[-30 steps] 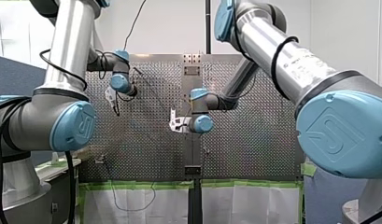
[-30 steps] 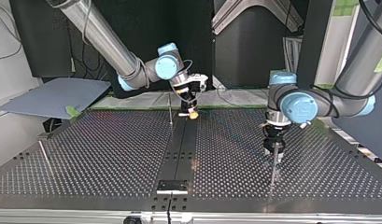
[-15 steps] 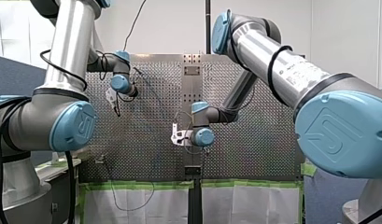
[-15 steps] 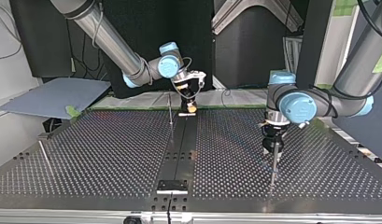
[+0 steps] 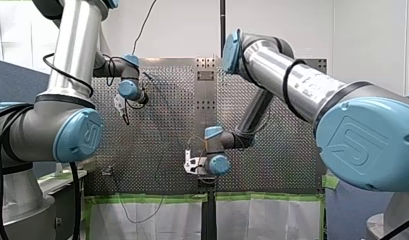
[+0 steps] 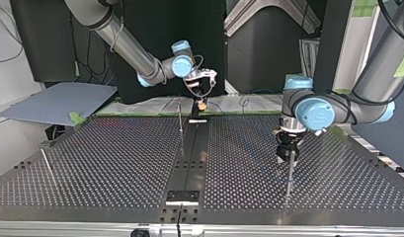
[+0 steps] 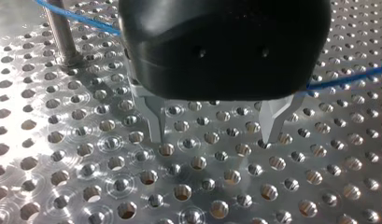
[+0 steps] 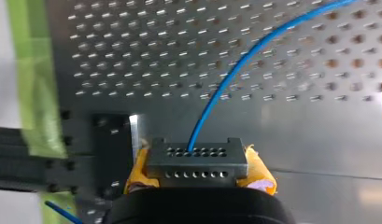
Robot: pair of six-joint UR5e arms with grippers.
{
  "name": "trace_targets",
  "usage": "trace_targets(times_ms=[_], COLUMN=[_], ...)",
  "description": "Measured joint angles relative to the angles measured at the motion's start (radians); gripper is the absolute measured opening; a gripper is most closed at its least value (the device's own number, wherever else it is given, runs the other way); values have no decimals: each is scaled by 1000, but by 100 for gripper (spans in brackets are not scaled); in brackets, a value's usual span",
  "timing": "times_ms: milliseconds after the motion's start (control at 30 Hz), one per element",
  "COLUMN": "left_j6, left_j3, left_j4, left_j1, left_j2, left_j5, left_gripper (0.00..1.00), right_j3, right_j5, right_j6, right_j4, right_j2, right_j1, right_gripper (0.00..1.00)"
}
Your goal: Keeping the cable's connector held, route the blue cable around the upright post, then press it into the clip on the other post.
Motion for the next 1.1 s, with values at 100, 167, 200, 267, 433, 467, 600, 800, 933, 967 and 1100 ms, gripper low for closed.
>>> trace_targets(times_ms=[100,167,200,267,433,467,600,800,933,967,1100], left_j6=[-3,-4,-4,-4,-4,-4,-4,-4,-4,-4,-4], left_j3=[0,0,0,0,0,0,0,0,0,0,0], left_j4=[0,0,0,1,2,2,5,6,7,7,8], left_j1=[0,0,0,0,1,1,2,3,3,2,1], left_j2=[0,0,0,0,0,0,-1,-1,-1,-1,-1], left_j5=[1,1,1,1,1,1,2,2,3,3,3], left_gripper=[100,100,100,100,100,100,100,100,100,100,100], right_j3=[0,0,0,0,0,0,0,0,0,0,0], right_j5=[10,17,19,24,31,32,38,41,46,46,47], right_j6=[1,2,2,2,4,5,12,20,22,23,26], right_j4=[-17,-28,-33,-42,-67,-72,-92,-122,-137,-140,-149], right_j2=[32,54,64,88,142,150,185,238,267,272,290], right_j1=[0,-1,-2,-5,-9,-10,-14,-26,-37,-39,-49], right_gripper=[0,0,0,0,0,0,0,0,0,0,0])
